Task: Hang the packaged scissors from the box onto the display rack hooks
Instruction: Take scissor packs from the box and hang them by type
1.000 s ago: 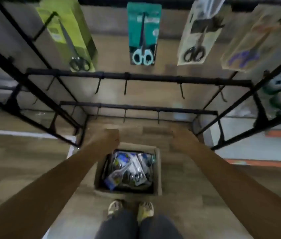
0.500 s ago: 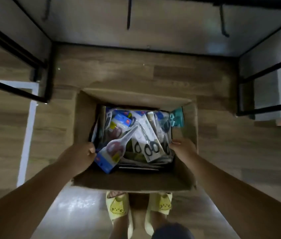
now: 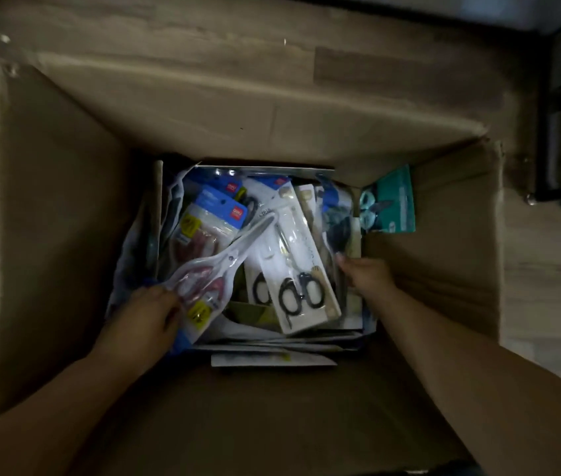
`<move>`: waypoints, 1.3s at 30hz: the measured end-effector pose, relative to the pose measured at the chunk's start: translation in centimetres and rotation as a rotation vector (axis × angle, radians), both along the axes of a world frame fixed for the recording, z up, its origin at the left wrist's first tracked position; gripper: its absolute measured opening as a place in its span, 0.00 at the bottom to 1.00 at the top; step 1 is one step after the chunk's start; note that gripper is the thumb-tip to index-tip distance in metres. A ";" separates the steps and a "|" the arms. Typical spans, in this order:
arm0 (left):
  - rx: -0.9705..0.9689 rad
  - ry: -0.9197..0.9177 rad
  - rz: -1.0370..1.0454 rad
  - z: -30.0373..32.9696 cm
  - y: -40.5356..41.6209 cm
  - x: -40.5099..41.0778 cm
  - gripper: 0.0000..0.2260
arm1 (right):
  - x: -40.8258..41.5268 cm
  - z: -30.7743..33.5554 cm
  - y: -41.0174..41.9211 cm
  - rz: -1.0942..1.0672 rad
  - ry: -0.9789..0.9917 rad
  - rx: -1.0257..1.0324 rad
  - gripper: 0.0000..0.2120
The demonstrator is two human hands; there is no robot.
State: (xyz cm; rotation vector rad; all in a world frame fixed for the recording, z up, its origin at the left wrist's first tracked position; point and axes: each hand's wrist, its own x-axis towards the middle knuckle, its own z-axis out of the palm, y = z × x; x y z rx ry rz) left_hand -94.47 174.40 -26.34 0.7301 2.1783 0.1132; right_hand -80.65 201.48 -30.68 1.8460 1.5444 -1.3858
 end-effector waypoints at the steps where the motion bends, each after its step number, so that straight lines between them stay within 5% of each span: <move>1: -0.001 0.000 0.010 0.0 0.0 0.0 0.05 | 0.0 0.4 -0.1 -0.039 0.009 -0.036 0.16; 6: -0.024 -0.012 0.090 0.1 0.1 0.2 0.05 | -0.8 0.8 -0.8 -0.057 0.065 -0.058 0.04; 9: -0.026 -0.018 0.111 -0.1 0.2 0.2 0.05 | -1.8 0.4 -1.1 -0.186 0.006 -0.020 0.37; 11: -0.032 -0.026 0.121 -0.3 0.2 0.2 0.04 | -2.2 0.1 -0.8 -0.212 -0.060 -0.050 0.48; 16: -0.017 -0.030 0.140 -0.6 0.4 0.2 0.02 | -2.2 1.1 -0.5 0.151 -0.062 -0.322 0.40; 19: -0.025 -0.033 0.194 -1.1 0.2 0.3 0.12 | -3.3 0.9 -0.9 0.280 -0.022 -0.470 0.40; 22: -0.076 -0.073 0.282 -1.7 -0.1 0.1 0.06 | -5.7 0.7 -3.5 0.310 0.027 -0.631 0.21; 26: -0.098 -0.106 0.362 -2.3 -0.7 -0.3 0.07 | -8.3 0.6 -8.4 -0.030 0.232 -0.544 0.10; 29: -0.106 -0.117 0.401 -2.3 -0.9 -0.5 0.09 | -9.1 0.7 -9.6 -0.314 0.336 -0.472 0.26; 33: -0.160 -0.132 0.435 -1.8 -0.7 -0.4 0.01 | -9.6 1.2 -9.0 -0.359 0.297 -0.278 0.22; 39: -0.143 -0.173 0.594 -0.1 -0.9 0.1 0.02 | -9.1 2.7 -8.6 -0.341 0.315 -0.177 0.24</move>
